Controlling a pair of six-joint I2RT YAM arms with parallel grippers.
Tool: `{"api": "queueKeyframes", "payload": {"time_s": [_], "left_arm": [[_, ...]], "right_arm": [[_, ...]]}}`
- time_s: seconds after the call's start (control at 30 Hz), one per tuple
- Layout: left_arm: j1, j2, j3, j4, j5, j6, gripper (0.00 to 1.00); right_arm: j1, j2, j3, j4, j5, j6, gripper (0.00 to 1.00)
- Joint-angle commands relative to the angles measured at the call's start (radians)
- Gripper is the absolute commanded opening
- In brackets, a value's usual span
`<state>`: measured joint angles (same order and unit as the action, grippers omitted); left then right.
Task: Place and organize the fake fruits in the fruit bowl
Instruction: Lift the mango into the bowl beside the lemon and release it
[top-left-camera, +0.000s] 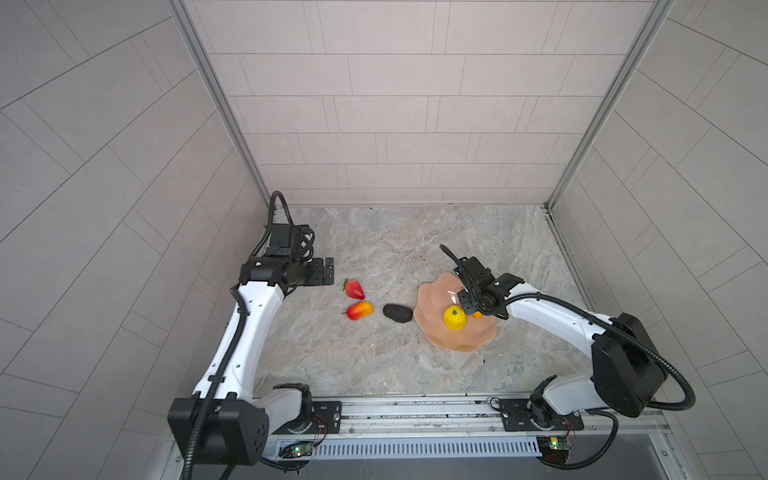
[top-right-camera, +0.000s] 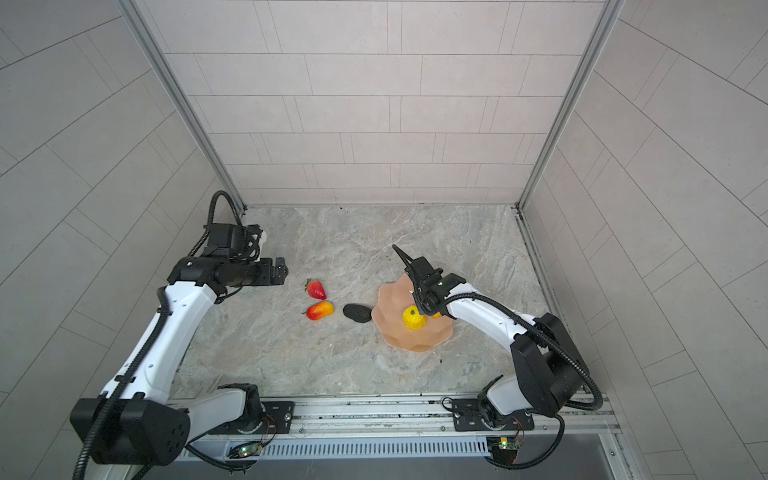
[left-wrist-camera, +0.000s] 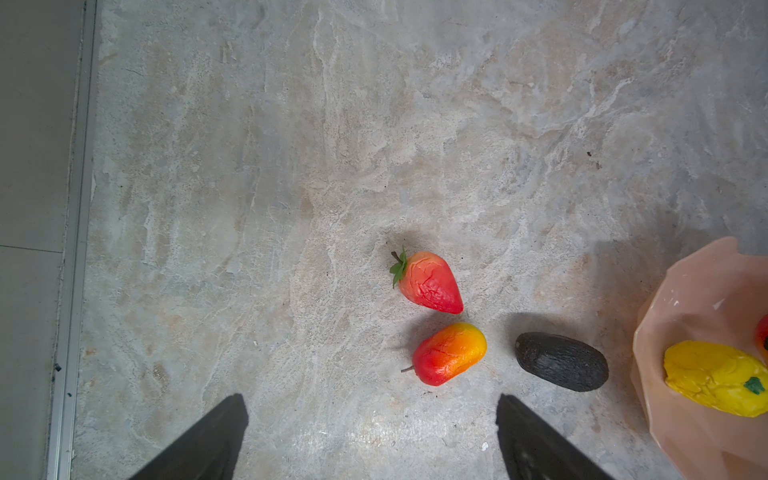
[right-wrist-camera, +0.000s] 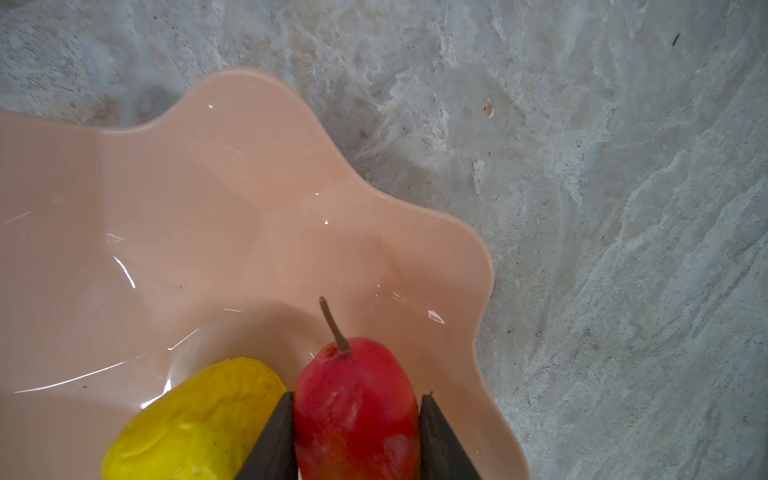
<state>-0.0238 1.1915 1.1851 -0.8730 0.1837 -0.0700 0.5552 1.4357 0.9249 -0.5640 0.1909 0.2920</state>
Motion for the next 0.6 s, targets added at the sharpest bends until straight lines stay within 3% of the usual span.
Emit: {"api": "queueKeyframes", "payload": {"time_s": [0.0, 0.57], "left_arm": [[0.003, 0.002, 0.003, -0.008, 0.006, 0.012, 1.0], [0.002, 0.003, 0.004, -0.008, 0.014, 0.013, 1.0]], "right_arm": [[-0.004, -0.012, 0.0, -0.008, 0.01, 0.001, 0.38], [-0.009, -0.043, 0.023, -0.049, 0.013, -0.007, 0.42]]}}
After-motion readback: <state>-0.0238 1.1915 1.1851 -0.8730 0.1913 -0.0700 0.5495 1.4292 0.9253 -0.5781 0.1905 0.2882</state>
